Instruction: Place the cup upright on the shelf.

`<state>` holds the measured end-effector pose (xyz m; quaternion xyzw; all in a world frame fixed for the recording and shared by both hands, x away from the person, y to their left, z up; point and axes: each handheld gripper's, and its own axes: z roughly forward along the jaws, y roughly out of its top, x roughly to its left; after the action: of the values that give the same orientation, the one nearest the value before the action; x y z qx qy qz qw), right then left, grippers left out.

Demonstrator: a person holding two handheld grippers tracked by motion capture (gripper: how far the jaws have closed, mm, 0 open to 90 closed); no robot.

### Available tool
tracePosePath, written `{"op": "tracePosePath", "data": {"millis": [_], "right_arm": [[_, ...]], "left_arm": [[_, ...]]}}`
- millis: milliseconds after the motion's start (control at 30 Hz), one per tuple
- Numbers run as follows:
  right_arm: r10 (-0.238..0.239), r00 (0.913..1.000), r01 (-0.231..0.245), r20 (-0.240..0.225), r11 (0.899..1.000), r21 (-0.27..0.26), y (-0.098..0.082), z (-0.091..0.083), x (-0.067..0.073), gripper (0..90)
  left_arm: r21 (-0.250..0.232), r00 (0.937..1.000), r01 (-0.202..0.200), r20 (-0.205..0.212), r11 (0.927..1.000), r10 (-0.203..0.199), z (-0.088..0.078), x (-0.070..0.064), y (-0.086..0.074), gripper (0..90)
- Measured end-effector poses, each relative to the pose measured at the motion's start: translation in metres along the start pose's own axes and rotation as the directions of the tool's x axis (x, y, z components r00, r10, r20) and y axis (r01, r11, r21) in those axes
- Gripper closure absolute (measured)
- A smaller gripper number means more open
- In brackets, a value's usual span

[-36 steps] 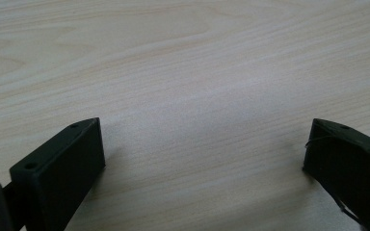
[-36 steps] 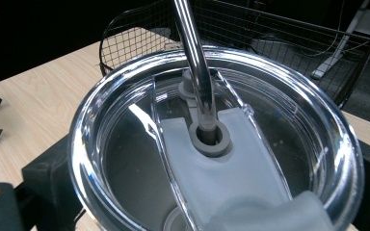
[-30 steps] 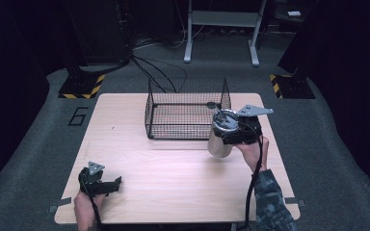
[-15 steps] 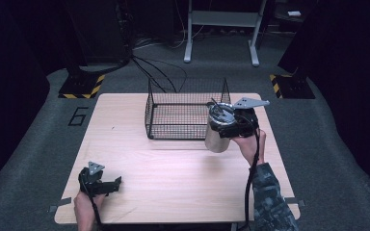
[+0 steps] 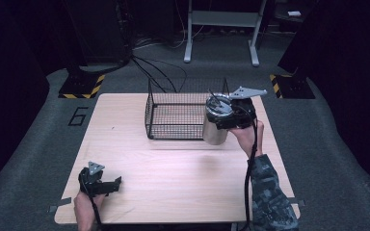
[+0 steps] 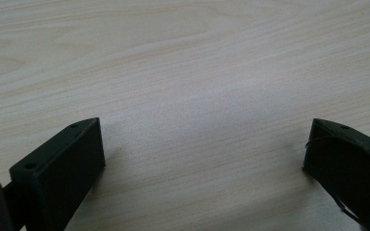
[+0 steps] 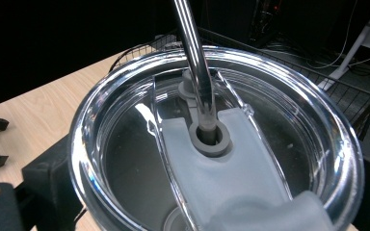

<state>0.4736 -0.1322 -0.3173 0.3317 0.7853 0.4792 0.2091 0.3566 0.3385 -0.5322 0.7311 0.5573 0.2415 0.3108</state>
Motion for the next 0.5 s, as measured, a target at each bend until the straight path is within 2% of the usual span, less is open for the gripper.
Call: {"op": "tracePosePath", "data": {"millis": [500], "right_arm": [[-0.016,0.9999,0.016,0.005,1.0,0.003,0.025,0.005,-0.003,3.6]], "left_arm": [[-0.001,1.0,-0.005,-0.002,1.0,0.005,0.0,0.0,0.0,0.4]]}}
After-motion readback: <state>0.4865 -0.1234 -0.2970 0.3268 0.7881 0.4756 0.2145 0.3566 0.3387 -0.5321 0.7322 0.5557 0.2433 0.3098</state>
